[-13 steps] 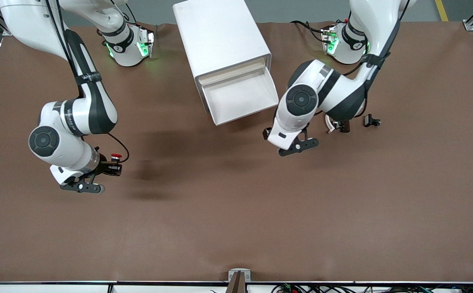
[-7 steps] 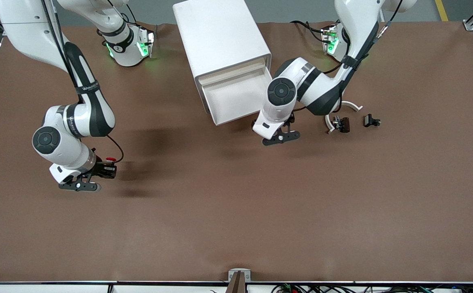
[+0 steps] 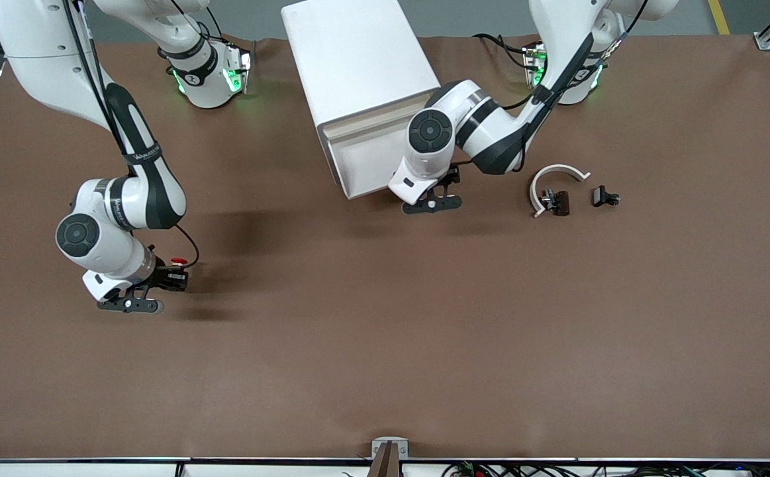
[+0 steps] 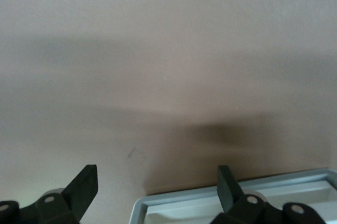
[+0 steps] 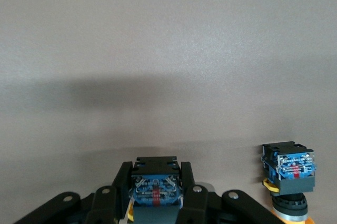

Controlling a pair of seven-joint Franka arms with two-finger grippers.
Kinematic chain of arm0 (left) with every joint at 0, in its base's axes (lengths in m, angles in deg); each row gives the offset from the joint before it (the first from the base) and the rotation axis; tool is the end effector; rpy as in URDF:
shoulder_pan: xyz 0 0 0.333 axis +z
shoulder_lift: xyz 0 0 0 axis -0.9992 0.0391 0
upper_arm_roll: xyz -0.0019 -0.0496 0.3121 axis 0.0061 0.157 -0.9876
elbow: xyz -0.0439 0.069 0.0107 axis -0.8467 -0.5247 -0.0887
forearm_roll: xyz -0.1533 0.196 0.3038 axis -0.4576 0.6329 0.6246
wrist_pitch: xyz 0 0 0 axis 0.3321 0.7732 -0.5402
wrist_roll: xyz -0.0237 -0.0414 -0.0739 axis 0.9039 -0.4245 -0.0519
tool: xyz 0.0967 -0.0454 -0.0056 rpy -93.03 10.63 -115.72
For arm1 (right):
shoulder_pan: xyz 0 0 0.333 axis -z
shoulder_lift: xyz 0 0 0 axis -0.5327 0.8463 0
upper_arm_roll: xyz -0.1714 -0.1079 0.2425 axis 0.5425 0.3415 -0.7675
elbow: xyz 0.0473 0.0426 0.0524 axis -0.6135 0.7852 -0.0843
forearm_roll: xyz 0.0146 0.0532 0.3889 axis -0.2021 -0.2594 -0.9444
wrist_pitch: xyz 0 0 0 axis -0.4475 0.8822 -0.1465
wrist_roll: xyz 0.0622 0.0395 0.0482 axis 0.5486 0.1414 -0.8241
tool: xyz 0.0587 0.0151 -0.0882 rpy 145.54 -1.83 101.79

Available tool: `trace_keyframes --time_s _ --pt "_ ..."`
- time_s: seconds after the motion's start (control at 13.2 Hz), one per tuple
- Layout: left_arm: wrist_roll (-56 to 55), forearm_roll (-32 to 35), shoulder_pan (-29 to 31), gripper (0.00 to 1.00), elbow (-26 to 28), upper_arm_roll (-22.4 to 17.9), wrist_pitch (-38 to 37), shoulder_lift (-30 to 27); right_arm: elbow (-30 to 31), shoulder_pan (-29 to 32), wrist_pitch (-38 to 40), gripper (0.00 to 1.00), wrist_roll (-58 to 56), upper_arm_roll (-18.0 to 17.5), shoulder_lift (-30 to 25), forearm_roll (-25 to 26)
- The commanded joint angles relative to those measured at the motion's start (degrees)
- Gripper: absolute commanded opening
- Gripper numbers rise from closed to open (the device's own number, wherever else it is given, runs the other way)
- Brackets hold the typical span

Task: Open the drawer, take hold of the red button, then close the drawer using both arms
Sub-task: 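Push the drawer front shut with the left gripper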

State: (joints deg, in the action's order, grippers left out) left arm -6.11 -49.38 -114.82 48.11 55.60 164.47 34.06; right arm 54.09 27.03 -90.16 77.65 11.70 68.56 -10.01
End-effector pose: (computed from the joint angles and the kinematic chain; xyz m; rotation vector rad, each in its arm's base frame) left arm 0.4191 -0.4511 0.2843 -3.0765 -0.1328 0.3424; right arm 0.6180 0.0125 0.2179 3.0886 -0.0839 0.0078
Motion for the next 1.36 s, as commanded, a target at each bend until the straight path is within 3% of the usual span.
trace_keyframes --time_s 0.0,0.38,1.21,1.29 --pt "0.7 -2.6 0.3 1.0 1.2 1.9 0.8 -0.1 0.2 2.2 -1.7 0.0 -1.3 -1.1 0.7 1.1" --pt "0.5 -4.8 1.1 1.0 3.6 6.3 0.8 -0.6 0.1 3.4 -2.9 0.0 -2.3 -1.2 1.9 0.8" --pt "0.6 -14.3 0.1 1.0 3.2 7.2 0.8 0.1 -0.3 3.5 -2.7 0.0 -2.1 -1.3 3.1 -2.6" --pt "0.5 -14.3 0.0 1.0 3.0 7.2 0.8 0.1 -0.4 3.6 -2.7 0.3 -2.2 -1.3 3.2 -2.6"
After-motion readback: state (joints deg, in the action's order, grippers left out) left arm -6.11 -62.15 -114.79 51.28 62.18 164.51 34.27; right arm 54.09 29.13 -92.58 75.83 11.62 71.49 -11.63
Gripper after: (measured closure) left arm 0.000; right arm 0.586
